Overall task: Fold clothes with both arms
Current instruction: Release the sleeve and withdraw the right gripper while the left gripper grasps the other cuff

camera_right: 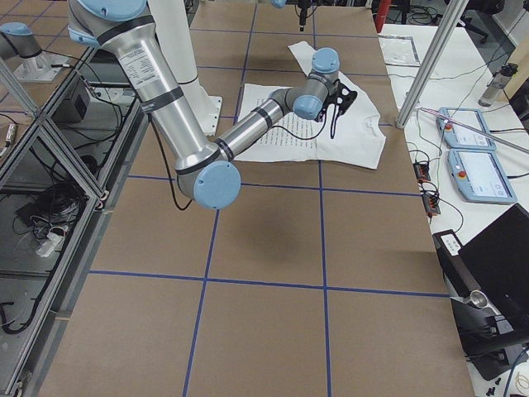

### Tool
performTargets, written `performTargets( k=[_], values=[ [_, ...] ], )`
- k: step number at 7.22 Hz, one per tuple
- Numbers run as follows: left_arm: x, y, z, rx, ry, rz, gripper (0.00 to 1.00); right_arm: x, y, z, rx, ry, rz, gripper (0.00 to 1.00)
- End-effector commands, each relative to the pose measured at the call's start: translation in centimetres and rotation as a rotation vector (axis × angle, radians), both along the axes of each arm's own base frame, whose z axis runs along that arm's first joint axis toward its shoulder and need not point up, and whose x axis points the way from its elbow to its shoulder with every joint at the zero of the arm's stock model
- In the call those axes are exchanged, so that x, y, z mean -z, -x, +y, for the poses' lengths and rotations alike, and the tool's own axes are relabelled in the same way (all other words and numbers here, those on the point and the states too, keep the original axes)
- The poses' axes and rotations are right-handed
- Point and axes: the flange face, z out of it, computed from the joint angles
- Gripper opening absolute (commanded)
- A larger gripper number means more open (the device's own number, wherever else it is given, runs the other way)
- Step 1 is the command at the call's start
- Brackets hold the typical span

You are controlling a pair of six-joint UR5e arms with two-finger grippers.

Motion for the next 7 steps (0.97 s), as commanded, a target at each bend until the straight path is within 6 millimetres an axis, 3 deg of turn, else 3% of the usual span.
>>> performTargets(
  k=[1, 4, 7],
  values=[
    [-2.8, -1.4, -2.4, -0.008, 0.004, -0.003, 0.93, -4.0, -3.6, 0.4, 0.009, -0.01, 0.033, 0.99],
    [-4.8, -2.9, -2.9, -0.023, 0.037, -0.012, 0.83, -4.1, -3.7, 0.4, 0.005, -0.013, 0.036, 0.99],
    [-4.8, -3.9, -2.6, -0.035, 0.043, -0.012, 0.72, -4.0, -3.6, 0.4, 0.003, -0.017, 0.037, 0.99]
  ],
)
